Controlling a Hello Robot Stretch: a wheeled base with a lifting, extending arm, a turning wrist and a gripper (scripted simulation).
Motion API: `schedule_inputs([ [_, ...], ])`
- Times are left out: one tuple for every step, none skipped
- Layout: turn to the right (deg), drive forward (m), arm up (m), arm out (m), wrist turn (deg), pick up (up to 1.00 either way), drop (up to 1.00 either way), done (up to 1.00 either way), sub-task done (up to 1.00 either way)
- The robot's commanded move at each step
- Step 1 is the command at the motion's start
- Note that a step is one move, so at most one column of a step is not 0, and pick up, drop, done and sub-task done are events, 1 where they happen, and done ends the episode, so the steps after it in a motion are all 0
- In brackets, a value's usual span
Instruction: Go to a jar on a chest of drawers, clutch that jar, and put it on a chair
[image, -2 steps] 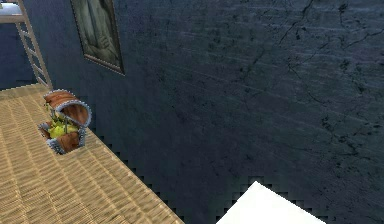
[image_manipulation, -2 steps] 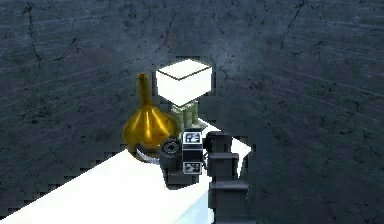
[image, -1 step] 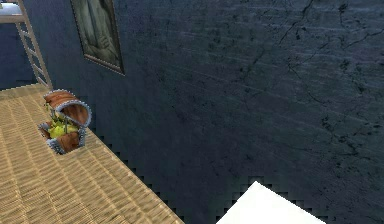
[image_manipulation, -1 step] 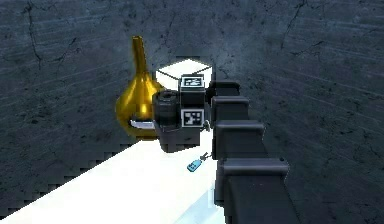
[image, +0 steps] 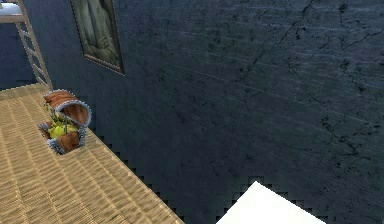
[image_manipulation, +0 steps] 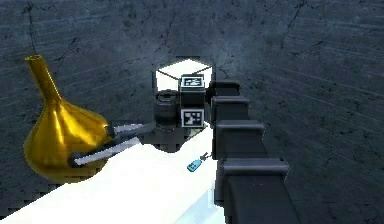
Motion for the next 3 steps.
schedule_inputs([
  [0.0,0.0,0.0,0.0,-45.0,0.0,0.0,0.0,0.0],
  [0.0,0.0,0.0,0.0,-18.0,0.0,0.0,0.0,0.0],
  [0.0,0.0,0.0,-0.14,0.0,0.0,0.0,0.0,0.0],
])
